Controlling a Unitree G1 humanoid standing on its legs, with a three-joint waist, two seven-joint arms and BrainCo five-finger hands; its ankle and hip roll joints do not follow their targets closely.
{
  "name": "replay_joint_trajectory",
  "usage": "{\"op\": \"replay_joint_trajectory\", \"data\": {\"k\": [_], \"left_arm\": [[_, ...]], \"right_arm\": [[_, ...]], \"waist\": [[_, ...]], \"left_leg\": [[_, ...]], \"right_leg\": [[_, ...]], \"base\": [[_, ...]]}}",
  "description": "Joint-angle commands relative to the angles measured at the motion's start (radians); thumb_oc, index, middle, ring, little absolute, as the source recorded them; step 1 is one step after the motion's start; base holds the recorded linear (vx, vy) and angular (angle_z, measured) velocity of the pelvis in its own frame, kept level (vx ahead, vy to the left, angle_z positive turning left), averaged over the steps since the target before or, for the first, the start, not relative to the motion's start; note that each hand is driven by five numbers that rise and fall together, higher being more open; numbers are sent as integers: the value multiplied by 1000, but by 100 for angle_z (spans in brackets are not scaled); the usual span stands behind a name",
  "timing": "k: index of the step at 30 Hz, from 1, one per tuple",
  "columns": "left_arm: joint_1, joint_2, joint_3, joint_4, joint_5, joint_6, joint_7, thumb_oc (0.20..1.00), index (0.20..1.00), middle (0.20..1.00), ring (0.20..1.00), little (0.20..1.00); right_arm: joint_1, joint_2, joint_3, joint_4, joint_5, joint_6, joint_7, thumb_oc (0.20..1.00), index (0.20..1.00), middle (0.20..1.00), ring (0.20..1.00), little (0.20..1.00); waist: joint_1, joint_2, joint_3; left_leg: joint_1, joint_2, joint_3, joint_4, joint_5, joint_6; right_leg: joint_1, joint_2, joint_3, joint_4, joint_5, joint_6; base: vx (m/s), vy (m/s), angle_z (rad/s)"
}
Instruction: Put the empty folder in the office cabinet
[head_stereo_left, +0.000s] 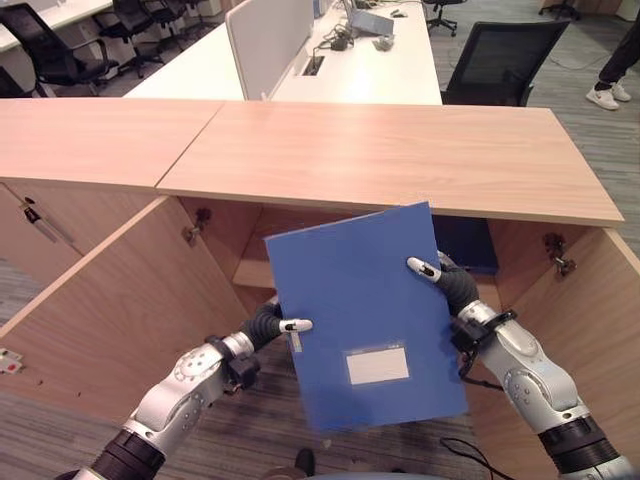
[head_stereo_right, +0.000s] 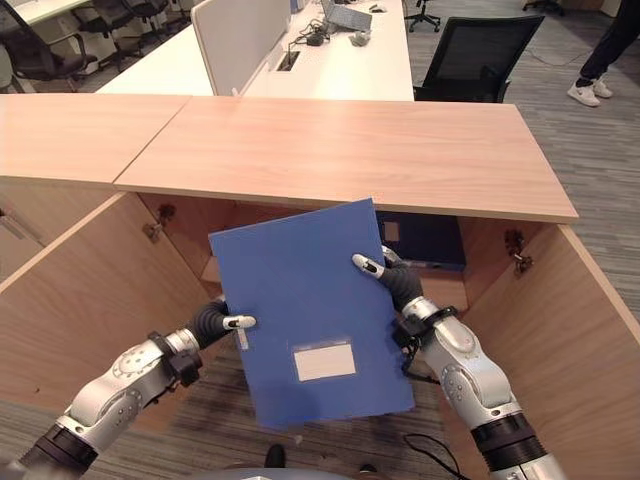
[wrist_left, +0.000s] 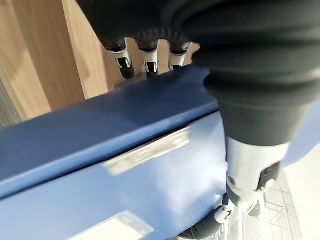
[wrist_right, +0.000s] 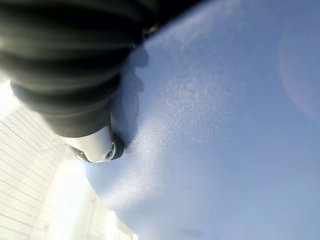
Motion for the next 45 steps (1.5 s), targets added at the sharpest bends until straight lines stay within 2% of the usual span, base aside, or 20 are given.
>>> {"op": "replay_joint_trajectory", "data": {"k": [1,3,4,6,20,38,39,40,45], "left_arm": [[-47,38,30,-58,22,-38,-28,1000,1000,1000,1000,1000],[-46,37,29,-59,20,-37,-29,1000,1000,1000,1000,1000],[-44,36,29,-58,20,-37,-29,925,925,925,925,925],[-40,30,27,-50,15,-31,-29,200,200,200,200,200],[-24,-10,8,-37,-20,-7,-20,200,200,200,200,200],[8,-111,33,-12,-70,-26,19,200,200,200,200,200],[13,-116,38,-10,-73,-27,22,200,200,200,200,200],[17,-121,38,-8,-74,-29,26,200,200,200,200,200],[46,-137,66,0,-77,-32,34,200,200,200,200,200]], "right_arm": [[-59,-3,11,-43,5,-27,32,200,200,200,200,200],[-60,-1,11,-44,5,-26,34,200,200,200,200,200],[-59,2,12,-44,4,-26,33,200,200,200,200,200],[-58,12,10,-42,0,-27,31,200,200,200,200,200],[-81,58,14,-46,0,-32,15,200,200,200,200,200],[-91,104,15,-56,-8,-48,-1,200,200,200,200,200],[-89,105,12,-55,-13,-49,-6,931,931,931,931,931],[-91,105,11,-50,-20,-51,-11,1000,1000,1000,1000,1000],[-79,98,-6,-43,-55,-40,-18,1000,1000,1000,1000,1000]], "waist": [[19,-50,-10],[19,-49,-10],[19,-50,-10],[18,-49,-10],[18,-46,-9],[26,-53,-13],[26,-54,-13],[27,-55,-12],[30,-57,-12]], "left_leg": [[63,35,17,6,-124,-16],[62,35,18,6,-124,-16],[62,36,18,6,-123,-16],[62,36,18,6,-123,-16],[60,37,16,8,-125,-13],[60,34,11,10,-128,-7],[60,33,11,10,-128,-7],[59,33,11,10,-128,-7],[57,34,12,9,-128,-7]], "right_leg": [[-57,-83,71,102,-58,77],[-57,-82,72,102,-58,77],[-57,-82,72,102,-58,76],[-57,-82,74,101,-58,76],[-58,-80,78,104,-61,74],[-58,-79,78,108,-63,71],[-58,-79,78,108,-63,71],[-58,-79,78,108,-62,71],[-59,-79,78,105,-60,71]], "base": [[0,0,0],[0,0,0],[0,0,0],[0,0,0],[0,0,0],[0,0,0],[0,0,0],[0,0,0],[0,0,0]]}}
